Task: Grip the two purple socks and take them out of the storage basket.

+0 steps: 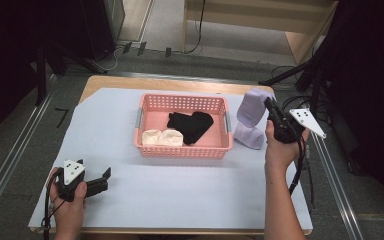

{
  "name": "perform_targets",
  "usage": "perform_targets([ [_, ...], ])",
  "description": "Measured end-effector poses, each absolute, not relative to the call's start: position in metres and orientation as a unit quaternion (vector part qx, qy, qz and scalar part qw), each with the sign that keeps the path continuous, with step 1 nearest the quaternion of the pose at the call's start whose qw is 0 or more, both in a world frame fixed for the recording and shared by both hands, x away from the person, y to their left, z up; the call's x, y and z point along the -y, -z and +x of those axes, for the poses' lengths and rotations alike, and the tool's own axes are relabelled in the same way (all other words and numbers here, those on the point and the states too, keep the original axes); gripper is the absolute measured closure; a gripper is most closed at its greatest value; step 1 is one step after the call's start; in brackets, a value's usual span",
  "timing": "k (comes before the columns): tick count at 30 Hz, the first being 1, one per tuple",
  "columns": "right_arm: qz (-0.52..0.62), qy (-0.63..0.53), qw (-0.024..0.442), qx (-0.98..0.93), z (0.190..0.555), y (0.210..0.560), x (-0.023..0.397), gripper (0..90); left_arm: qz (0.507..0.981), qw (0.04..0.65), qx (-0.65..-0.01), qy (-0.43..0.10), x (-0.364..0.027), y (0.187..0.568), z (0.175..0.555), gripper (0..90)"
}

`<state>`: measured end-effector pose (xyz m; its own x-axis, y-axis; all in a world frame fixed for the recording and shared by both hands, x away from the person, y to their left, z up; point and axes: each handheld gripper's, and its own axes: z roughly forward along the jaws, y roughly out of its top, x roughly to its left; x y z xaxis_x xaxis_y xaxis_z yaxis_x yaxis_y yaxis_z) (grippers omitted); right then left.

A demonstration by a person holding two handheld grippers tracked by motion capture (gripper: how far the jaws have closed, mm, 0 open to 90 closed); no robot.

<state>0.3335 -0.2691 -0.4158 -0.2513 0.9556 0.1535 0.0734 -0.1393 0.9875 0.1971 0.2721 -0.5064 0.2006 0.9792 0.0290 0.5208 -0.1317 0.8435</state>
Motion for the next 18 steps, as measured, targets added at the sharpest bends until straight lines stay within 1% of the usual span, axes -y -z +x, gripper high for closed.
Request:
perform_targets([
  [2,0.484,-0.578,0.378,-0.538,0.333,0.418,0.271,87.6,0.683,0.364,-0.549,-0.316,-0.272,0.506,0.197,6.7],
  [4,0.495,-0.564,0.375,-0.544,0.332,0.431,0.274,87.5,0.683,0.364,-0.549,-0.317,-0.271,0.507,0.197,6.7],
  [9,0.505,-0.551,0.367,-0.554,0.33,0.445,0.274,87.1,0.682,0.367,-0.548,-0.316,-0.272,0.507,0.197,6.6],
  [10,0.506,-0.541,0.373,-0.559,0.33,0.451,0.274,82.0,0.682,0.367,-0.548,-0.315,-0.272,0.507,0.197,6.6],
  [11,0.506,-0.541,0.373,-0.559,0.33,0.451,0.274,82.0,0.682,0.367,-0.548,-0.315,-0.272,0.507,0.197,6.7],
  [14,0.513,-0.545,0.364,-0.555,0.327,0.457,0.276,65.4,0.682,0.367,-0.549,-0.314,-0.273,0.506,0.196,6.7],
  [15,0.516,-0.544,0.359,-0.556,0.325,0.458,0.276,61.5,0.682,0.367,-0.549,-0.314,-0.273,0.506,0.196,6.7],
  [18,0.516,-0.541,0.359,-0.559,0.32,0.46,0.278,53.7,0.682,0.368,-0.549,-0.314,-0.273,0.506,0.196,6.6],
])
